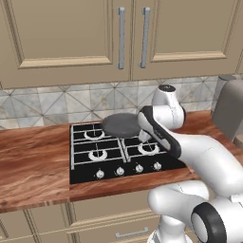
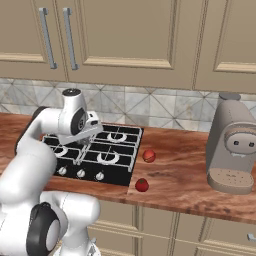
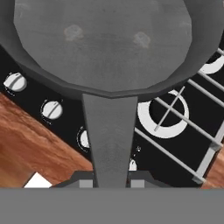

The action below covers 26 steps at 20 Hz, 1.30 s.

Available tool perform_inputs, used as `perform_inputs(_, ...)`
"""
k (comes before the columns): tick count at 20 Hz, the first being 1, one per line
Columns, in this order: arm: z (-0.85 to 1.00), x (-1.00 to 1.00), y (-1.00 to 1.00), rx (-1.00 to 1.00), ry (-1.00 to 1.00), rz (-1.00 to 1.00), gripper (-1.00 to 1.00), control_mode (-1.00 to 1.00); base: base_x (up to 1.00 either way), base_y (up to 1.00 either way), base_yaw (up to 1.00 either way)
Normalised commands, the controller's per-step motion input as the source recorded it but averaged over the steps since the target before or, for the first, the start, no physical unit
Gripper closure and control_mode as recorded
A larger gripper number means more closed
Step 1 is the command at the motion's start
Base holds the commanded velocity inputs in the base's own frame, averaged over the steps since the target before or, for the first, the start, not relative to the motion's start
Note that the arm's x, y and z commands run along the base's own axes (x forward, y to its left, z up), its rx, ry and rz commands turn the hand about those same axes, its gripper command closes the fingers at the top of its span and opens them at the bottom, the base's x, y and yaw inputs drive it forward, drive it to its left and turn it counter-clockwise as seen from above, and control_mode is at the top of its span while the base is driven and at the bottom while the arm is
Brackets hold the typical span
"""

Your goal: Place the pan on the rear left burner on the stove. Then place the tomato and the onion in the pan and turn on the rear left burner.

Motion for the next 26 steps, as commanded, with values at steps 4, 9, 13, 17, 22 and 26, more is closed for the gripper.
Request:
perform_inputs(4,-0.19,0.21,0.32,0.00,0.00,0.09,1.00,-1.00,0.00,0.00,0.00)
perform_inputs(9,-0.22,0.29,0.21,0.00,0.00,0.07,1.00,-1.00,0.00,0.00,0.00)
perform_inputs(13,-0.08,0.22,0.00,0.00,0.00,0.00,1.00,-1.00,0.00,0.00,0.00)
perform_inputs(17,-0.01,0.31,0.00,0.00,0.00,0.00,1.00,-1.00,0.00,0.00,0.00)
perform_inputs(22,0.00,0.44,0.03,0.00,0.00,0.00,1.00,-1.00,0.00,0.00,0.00)
perform_inputs(26,0.00,0.49,0.13,0.00,0.00,0.00,1.00,-1.00,0.00,0.00,0.00)
